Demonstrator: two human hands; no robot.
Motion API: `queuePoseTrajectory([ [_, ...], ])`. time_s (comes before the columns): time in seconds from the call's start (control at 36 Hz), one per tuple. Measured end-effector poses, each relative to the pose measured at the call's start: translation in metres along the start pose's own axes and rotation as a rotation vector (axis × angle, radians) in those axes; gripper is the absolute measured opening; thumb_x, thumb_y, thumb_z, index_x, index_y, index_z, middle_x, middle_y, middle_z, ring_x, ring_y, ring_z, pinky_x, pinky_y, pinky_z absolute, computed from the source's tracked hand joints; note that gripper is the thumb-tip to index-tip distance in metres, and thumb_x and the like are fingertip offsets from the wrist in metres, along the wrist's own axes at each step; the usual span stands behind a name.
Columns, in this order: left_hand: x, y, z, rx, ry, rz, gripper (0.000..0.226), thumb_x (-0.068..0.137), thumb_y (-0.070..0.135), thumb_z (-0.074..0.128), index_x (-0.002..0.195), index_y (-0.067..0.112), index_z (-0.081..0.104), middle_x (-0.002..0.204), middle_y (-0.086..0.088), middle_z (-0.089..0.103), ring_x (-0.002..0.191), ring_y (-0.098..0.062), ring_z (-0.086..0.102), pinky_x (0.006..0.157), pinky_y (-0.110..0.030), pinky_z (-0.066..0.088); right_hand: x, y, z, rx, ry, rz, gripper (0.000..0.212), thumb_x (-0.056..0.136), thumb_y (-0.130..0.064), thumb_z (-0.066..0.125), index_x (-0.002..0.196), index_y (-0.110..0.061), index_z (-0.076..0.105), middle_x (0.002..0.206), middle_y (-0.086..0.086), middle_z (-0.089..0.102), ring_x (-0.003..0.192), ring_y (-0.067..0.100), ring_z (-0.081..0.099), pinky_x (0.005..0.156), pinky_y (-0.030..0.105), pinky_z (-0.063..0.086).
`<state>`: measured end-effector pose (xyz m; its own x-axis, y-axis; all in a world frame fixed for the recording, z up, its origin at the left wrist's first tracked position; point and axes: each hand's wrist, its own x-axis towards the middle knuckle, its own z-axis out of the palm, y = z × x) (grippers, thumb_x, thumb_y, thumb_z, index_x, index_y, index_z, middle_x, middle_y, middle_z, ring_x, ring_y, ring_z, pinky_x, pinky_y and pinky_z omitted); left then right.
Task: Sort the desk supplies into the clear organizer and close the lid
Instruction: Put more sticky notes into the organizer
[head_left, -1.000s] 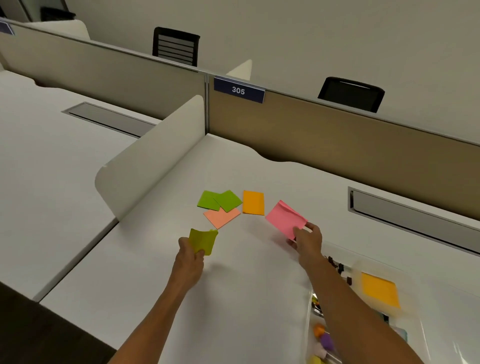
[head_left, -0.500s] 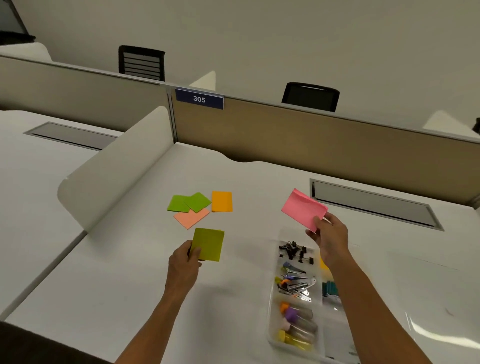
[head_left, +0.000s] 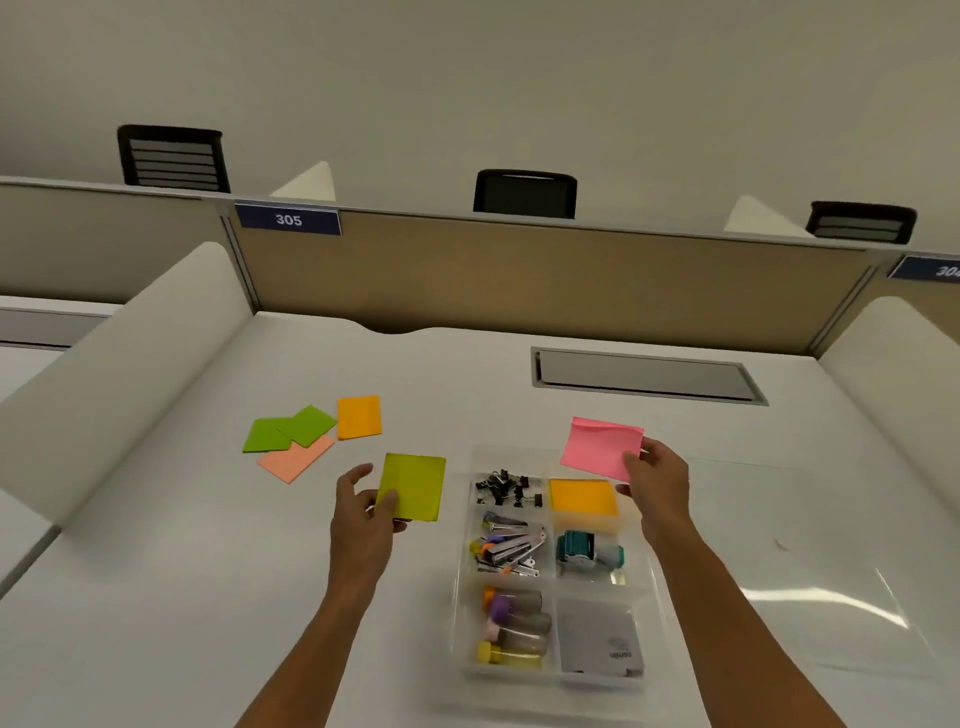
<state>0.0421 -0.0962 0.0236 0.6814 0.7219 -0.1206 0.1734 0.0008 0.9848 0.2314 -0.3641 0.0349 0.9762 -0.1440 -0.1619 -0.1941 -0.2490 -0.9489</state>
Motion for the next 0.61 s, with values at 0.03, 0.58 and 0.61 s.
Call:
queuePoseTrajectory([
  [0.03,-0.003,0.003,0.004,-0.017,0.002,-0.006,0.035,0.097,0.011,0.054,0.127,0.025,0.042,0.099,-0.006,0.065,0.078,-0.028,0.069,0.066,-0.027,0.053,0.002,0.005,-0.004,-0.037,0.002,-0.008,0.031,0.097,-0.007,0.054,0.127,-0.012,0.059,0.113,0.007,0.062,0.089,0.021,0.061,0.073,0.035,0.059],
  [0.58,-0.039,-0.006,0.033,0.129,-0.137,0.11,0.018,0.099,0.013,0.051,0.102,0.025,0.064,0.108,-0.004,0.062,0.087,-0.022,0.063,0.061,-0.028,0.056,0.03,0.041,-0.004,-0.524,-0.2,-0.019,0.051,0.086,-0.003,0.06,0.136,-0.008,0.052,0.129,0.015,0.06,0.107,0.034,0.062,0.087,0.043,0.058],
  [0.61,-0.04,-0.006,0.034,0.149,-0.146,0.112,0.02,0.099,0.011,0.05,0.1,0.024,0.065,0.109,-0.002,0.062,0.088,-0.021,0.061,0.059,-0.027,0.056,0.029,0.039,-0.004,-0.572,-0.211,-0.03,0.05,0.087,-0.003,0.059,0.136,-0.008,0.053,0.129,0.014,0.06,0.108,0.033,0.063,0.087,0.039,0.057],
])
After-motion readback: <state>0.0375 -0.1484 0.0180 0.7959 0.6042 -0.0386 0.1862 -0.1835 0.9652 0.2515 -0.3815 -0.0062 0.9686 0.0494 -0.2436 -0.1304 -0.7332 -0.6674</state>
